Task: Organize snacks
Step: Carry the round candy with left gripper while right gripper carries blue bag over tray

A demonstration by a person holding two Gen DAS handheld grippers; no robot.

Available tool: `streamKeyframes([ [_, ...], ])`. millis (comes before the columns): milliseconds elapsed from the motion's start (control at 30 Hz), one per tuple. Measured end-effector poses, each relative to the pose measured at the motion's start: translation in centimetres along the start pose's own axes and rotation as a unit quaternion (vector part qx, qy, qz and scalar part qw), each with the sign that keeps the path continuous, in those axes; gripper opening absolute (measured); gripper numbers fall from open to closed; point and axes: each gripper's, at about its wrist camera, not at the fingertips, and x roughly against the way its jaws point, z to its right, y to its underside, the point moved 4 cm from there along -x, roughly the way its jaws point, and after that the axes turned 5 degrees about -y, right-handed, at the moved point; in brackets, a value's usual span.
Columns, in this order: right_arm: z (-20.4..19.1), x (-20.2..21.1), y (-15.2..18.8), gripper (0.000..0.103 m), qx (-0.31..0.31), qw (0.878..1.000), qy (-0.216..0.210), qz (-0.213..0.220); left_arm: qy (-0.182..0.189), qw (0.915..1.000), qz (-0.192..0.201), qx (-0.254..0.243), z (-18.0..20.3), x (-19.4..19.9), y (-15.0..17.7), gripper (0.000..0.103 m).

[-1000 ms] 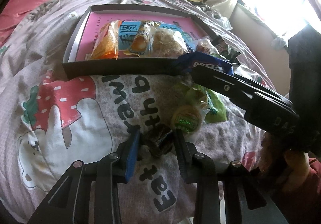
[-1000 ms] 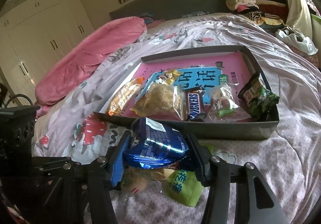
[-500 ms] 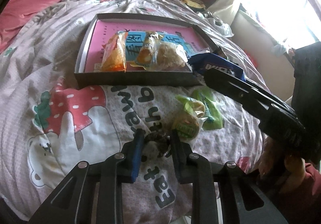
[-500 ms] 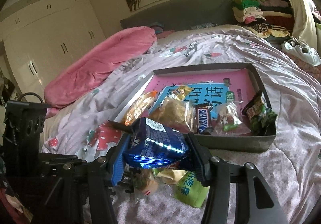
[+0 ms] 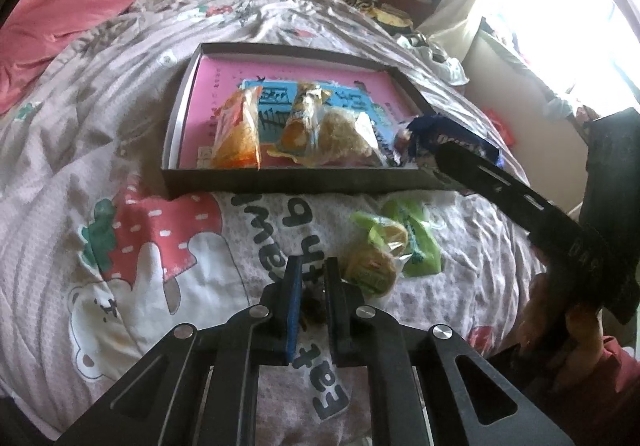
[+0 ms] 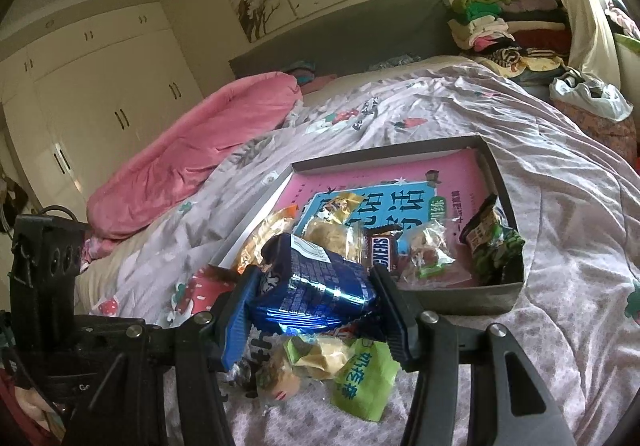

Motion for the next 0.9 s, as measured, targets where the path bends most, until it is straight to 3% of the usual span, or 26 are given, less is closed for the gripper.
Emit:
streamKeyframes([
  [133, 0.1, 0.0, 0.0, 0.056, -0.001, 1.0, 0.0, 0.001, 0.017, 0.9997, -0.015, 0.007, -0.2, -0.5, 0.5, 0.013],
  [300, 0.3, 0.2, -0.1, 0.056, -0.004, 1.0, -0.002, 0.002, 0.028, 0.9993, -0.016, -0.017, 0.8, -0.3, 1.1, 0.042],
  [367, 0.3, 0.2, -0.1, 0.056, -0.005, 1.0, -0.002, 0.003, 0.032, 0.9989, -0.019, -0.029, 1.4, -0.4, 1.5, 0.047],
  [633, 0.4, 0.2, -0.1, 0.056, -0.008, 1.0, -0.002, 0.003, 0.005, 0.9982, -0.03, -0.052, 1.7, -2.2, 1.8, 0.047],
  [767, 0.7, 0.1, -0.1, 0.056, -0.01, 1.0, 0.0, 0.003, -0.001, 0.9984, -0.038, -0.042, 1.0, -3.1, 2.0, 0.027],
  [900, 0.9, 0.1, -0.1, 0.056, -0.015, 1.0, 0.001, 0.006, 0.009, 0.9991, -0.029, -0.03, 0.6, -2.8, 1.7, 0.027],
])
